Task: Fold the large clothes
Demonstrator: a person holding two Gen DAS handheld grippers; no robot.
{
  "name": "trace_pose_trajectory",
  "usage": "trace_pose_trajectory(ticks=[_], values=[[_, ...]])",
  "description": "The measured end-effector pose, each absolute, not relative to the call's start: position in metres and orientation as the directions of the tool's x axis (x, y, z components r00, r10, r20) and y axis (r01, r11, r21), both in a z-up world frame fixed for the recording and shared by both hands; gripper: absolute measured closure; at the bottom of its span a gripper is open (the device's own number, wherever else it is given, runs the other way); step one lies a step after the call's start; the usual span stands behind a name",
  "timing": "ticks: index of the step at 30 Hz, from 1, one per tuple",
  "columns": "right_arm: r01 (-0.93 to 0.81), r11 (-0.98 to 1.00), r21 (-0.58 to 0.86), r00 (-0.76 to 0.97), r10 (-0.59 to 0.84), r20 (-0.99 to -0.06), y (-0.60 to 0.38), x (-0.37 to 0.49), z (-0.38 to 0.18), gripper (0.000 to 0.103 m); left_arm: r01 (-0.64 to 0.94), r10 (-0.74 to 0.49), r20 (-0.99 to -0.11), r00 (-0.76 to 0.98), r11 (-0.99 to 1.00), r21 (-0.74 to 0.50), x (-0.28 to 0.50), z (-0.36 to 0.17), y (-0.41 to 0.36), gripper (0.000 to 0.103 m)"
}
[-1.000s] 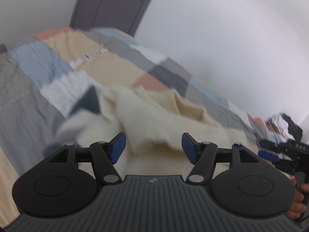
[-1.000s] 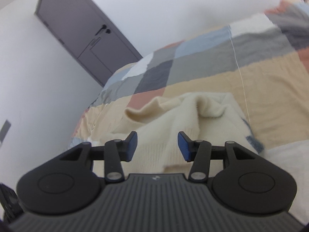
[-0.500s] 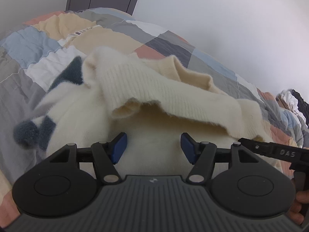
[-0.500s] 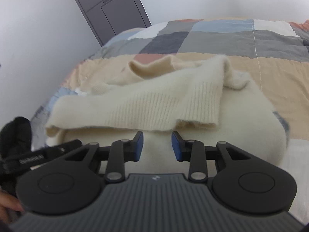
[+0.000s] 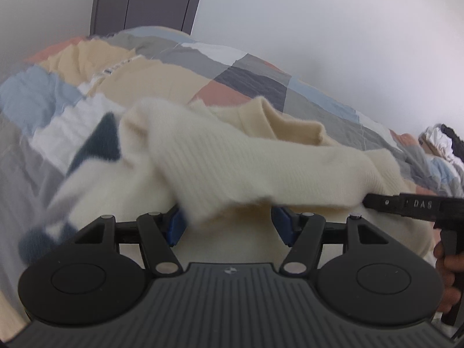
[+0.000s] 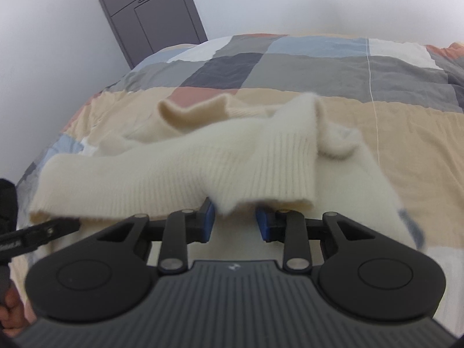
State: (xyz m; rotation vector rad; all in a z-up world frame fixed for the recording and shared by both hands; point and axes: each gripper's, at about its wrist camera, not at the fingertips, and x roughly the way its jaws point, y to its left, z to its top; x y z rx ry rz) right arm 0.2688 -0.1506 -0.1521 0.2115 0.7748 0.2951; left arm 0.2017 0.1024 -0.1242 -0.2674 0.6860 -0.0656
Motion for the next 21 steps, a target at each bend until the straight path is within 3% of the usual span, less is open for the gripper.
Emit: trace_pose_trajectory(ticks=[5,11,18,21], values=[[-0.168,0.940,0.295,0.675,0.328,-0.660,-0.152,0.296,-0.155,0.070,-0.010,-0.143,-0.596,0.790,0.969,-0.246,0.224,-0.125,0.116,0.036],[-0.187,0.930,0.316,0.682,0.355,-0.640,-0.146,0.330,-0.151,0.069,-0.014,-0.171,-0.571,0.803,0.952,-0.305,0.250,-0.126,0.138,0.036],[-0.169,0.863,0.476,0.730,0.434,-0.528,-0.163,0.365,-0.161,0.066,-0.027,-0.183,-0.467,0.865,0.913,-0.407,0.272,-0.134,0.158,0.036],[-0.130,0.836,0.534,0.727,0.447,-0.522,-0.175,0.378,-0.173,0.066,-0.008,-0.216,-0.459,0.862,0.899,-0.439,0.282,-0.140,0.164,0.036]])
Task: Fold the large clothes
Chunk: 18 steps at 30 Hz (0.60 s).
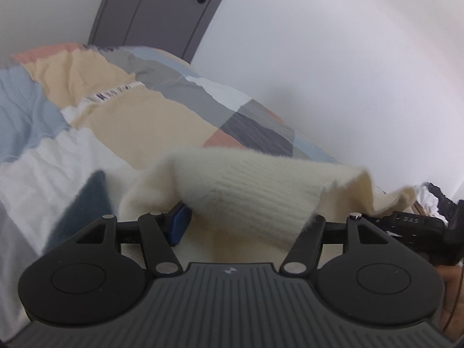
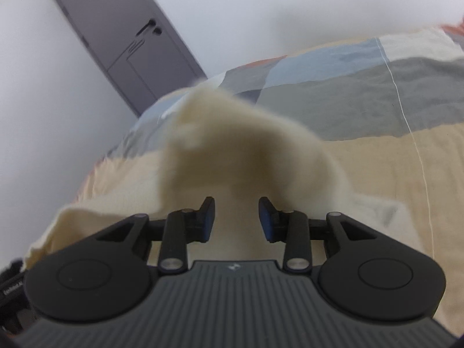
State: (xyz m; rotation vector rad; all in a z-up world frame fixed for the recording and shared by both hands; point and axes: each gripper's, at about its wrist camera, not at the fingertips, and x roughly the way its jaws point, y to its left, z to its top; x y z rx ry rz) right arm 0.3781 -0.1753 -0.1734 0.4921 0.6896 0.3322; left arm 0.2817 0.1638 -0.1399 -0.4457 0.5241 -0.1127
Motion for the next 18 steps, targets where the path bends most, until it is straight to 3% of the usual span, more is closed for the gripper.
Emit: trace_pose_trajectory(ticks=[7,13,15,18], values=[[-0.154,0.834,0.531,0.727,0.459,-0.511,-0.174,0.384,-0.184,0.066,0.021,-0.212,-0.432,0.877,0.914,-0.406,0.281,-0.140,0.156,0.035],[-0.212,0.810,0.547,0.732,0.502,-0.460,-0.177,0.374,-0.177,0.066,0.125,-0.322,-0.356,0.877,0.870,-0.477,0.269,-0.129,0.160,0.035],[-0.185,0.805,0.563,0.730,0.496,-0.470,-0.184,0.374,-0.180,0.066,0.174,-0.367,-0.370,0.854,0.870,-0.461,0.267,-0.125,0.154,0.035],[-0.166,0.813,0.558,0.720,0.487,-0.495,-0.186,0.375,-0.181,0.068,0.137,-0.316,-0.458,0.831,0.914,-0.382,0.266,-0.126,0.141,0.035]])
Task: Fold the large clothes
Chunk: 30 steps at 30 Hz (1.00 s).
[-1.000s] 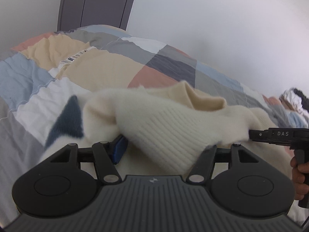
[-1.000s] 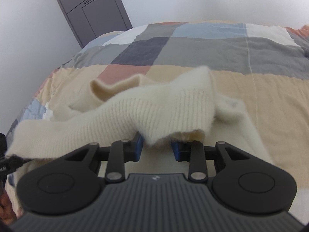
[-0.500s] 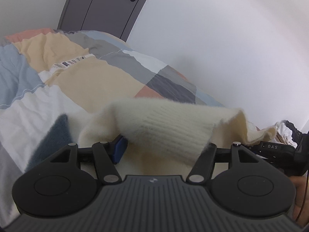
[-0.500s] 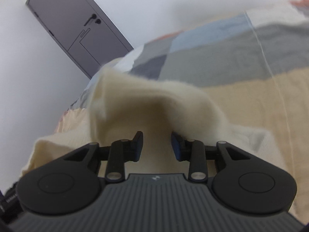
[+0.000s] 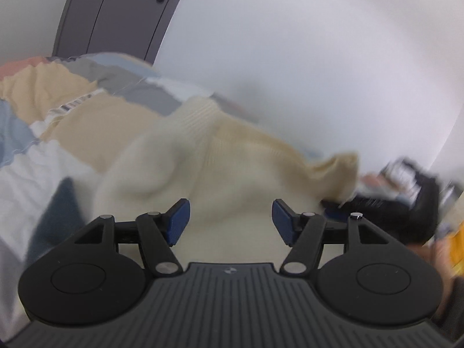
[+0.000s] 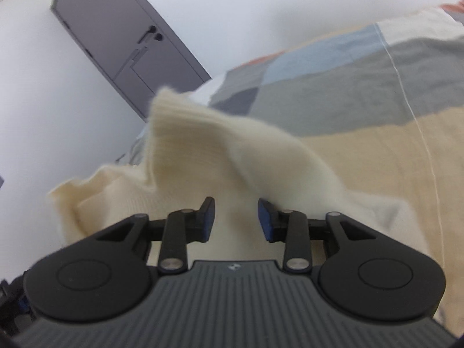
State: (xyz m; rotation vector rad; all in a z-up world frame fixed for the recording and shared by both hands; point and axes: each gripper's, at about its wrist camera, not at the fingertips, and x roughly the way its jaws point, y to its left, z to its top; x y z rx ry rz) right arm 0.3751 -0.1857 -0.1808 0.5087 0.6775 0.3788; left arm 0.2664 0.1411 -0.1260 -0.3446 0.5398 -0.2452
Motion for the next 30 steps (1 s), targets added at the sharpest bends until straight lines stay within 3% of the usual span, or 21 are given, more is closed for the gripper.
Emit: trace_pose_trajectory(ticks=[4,7,13,17,21,25,27,29,30], values=[[-0.183,0.854,0.486,0.723,0.452,-0.523,-0.180,0.369,-0.175,0.068,0.061,-0.216,-0.550,0.807,0.956,-0.286,0.270,-0.137,0.135,0.035],[-0.180,0.879,0.442,0.726,0.422,-0.543,-0.175,0.370,-0.174,0.068,0.024,-0.151,-0.572,0.806,0.975,-0.223,0.269,-0.141,0.133,0.035],[-0.168,0.934,0.314,0.772,0.323,-0.548,-0.166,0.381,-0.172,0.069,-0.030,-0.082,-0.576,0.813,0.983,-0.183,0.267,-0.138,0.143,0.035],[-0.107,0.930,0.352,0.787,0.296,-0.542,-0.176,0.381,-0.174,0.069,-0.043,-0.063,-0.576,0.815,0.985,-0.169,0.269,-0.137,0.147,0.035],[-0.118,0.946,0.303,0.804,0.270,-0.530,-0.177,0.383,-0.169,0.069,-0.087,0.021,-0.556,0.831,0.992,-0.093,0.270,-0.135,0.150,0.035],[-0.113,0.953,0.282,0.812,0.252,-0.527,-0.176,0.382,-0.167,0.068,-0.146,0.060,-0.546,0.836,0.983,-0.115,0.270,-0.133,0.162,0.035],[-0.121,0.963,0.240,0.823,0.233,-0.518,-0.172,0.378,-0.164,0.064,-0.194,0.133,-0.534,0.835,0.979,-0.059,0.267,-0.133,0.162,0.035],[-0.144,0.966,0.214,0.836,0.235,-0.496,-0.170,0.373,-0.161,0.043,-0.209,0.154,-0.537,0.829,0.977,-0.042,0.268,-0.135,0.165,0.034],[-0.151,0.968,0.199,0.844,0.231,-0.484,-0.169,0.369,-0.159,0.039,-0.211,0.143,-0.551,0.822,0.976,-0.061,0.270,-0.137,0.168,0.034]])
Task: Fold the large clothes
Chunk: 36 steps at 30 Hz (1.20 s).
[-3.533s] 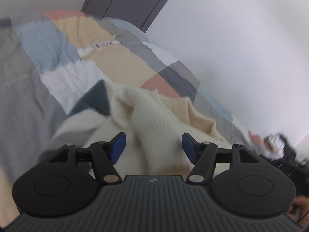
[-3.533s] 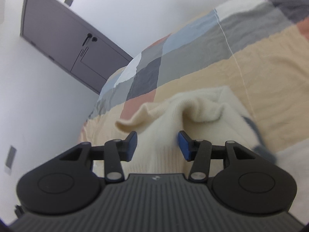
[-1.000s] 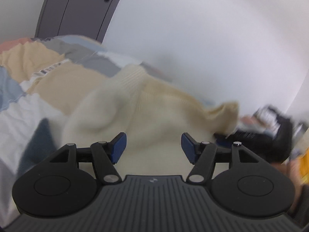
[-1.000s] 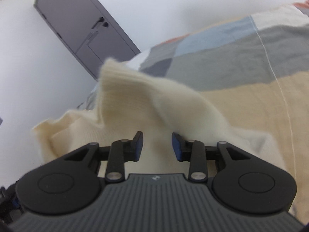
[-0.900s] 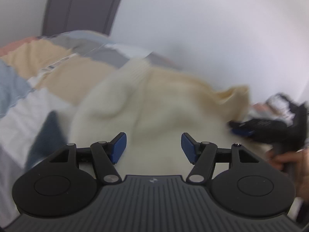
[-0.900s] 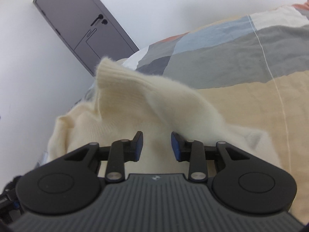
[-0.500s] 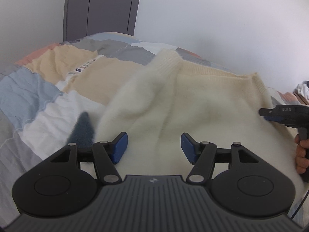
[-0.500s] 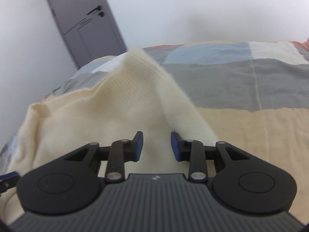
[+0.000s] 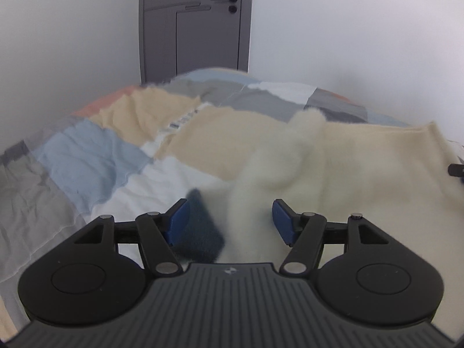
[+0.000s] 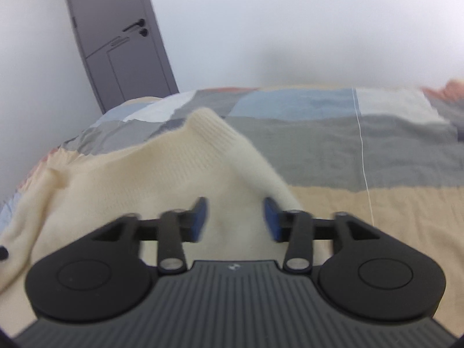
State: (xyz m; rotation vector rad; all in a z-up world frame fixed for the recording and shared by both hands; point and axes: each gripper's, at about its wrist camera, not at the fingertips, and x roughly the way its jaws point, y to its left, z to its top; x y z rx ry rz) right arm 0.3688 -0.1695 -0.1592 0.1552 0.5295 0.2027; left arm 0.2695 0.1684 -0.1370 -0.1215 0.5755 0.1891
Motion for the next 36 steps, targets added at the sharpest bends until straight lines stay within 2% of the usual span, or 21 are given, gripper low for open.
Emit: trace_pose_trajectory(ticks=[4,7,9,11,14,15,16,17,18,20,22,25,29,33,36], values=[[-0.121,0.980,0.157,0.859,0.182,-0.478,-0.172,0.365,-0.158,0.037,-0.203,0.094,-0.615,0.783,0.973,-0.111,0.277,-0.145,0.176,0.034],[-0.008,0.996,0.093,0.845,0.057,-0.532,-0.173,0.371,-0.164,0.037,-0.203,0.070,-0.626,0.777,0.968,-0.144,0.277,-0.148,0.179,0.034],[0.034,0.993,0.116,0.807,0.041,-0.589,-0.179,0.379,-0.174,0.037,-0.204,0.063,-0.630,0.774,0.967,-0.155,0.277,-0.149,0.181,0.034],[0.032,0.984,0.176,0.787,0.084,-0.611,-0.188,0.384,-0.181,0.037,-0.202,0.059,-0.630,0.774,0.966,-0.158,0.277,-0.150,0.181,0.036],[0.020,0.975,0.221,0.775,0.125,-0.620,-0.193,0.386,-0.184,0.038,-0.190,0.045,-0.626,0.779,0.968,-0.167,0.276,-0.148,0.180,0.055],[0.020,0.975,0.223,0.773,0.127,-0.622,-0.194,0.386,-0.184,0.038,-0.181,0.037,-0.621,0.783,0.969,-0.170,0.275,-0.147,0.179,0.067],[0.014,0.975,0.223,0.774,0.131,-0.619,-0.193,0.385,-0.184,0.042,-0.170,0.025,-0.616,0.788,0.969,-0.178,0.274,-0.145,0.178,0.080],[0.000,0.976,0.220,0.777,0.139,-0.615,-0.191,0.385,-0.184,0.053,-0.169,0.023,-0.612,0.791,0.968,-0.183,0.274,-0.143,0.177,0.082],[-0.021,0.978,0.210,0.777,0.148,-0.612,-0.187,0.385,-0.183,0.060,-0.173,0.029,-0.603,0.797,0.968,-0.183,0.272,-0.141,0.177,0.085],[-0.063,0.985,0.162,0.782,0.149,-0.605,-0.176,0.381,-0.181,0.084,-0.174,0.032,-0.586,0.810,0.967,-0.188,0.270,-0.139,0.178,0.087],[-0.100,0.991,0.090,0.795,0.134,-0.592,-0.164,0.377,-0.178,0.089,-0.189,0.032,-0.587,0.809,0.959,-0.209,0.270,-0.141,0.184,0.087],[-0.109,0.994,0.030,0.819,0.107,-0.563,-0.154,0.371,-0.174,0.091,-0.202,0.029,-0.592,0.805,0.952,-0.228,0.270,-0.143,0.189,0.087],[-0.033,0.999,0.031,0.850,0.044,-0.525,-0.164,0.371,-0.170,0.091,-0.229,0.061,-0.603,0.795,0.951,-0.206,0.271,-0.149,0.189,0.087],[-0.035,0.999,0.040,0.796,0.052,-0.603,-0.164,0.383,-0.188,0.091,-0.240,0.068,-0.611,0.788,0.949,-0.203,0.270,-0.151,0.188,0.086],[-0.039,0.999,0.036,0.793,0.053,-0.607,-0.163,0.383,-0.192,0.089,-0.234,0.074,-0.585,0.808,0.951,-0.202,0.263,-0.146,0.185,0.085]])
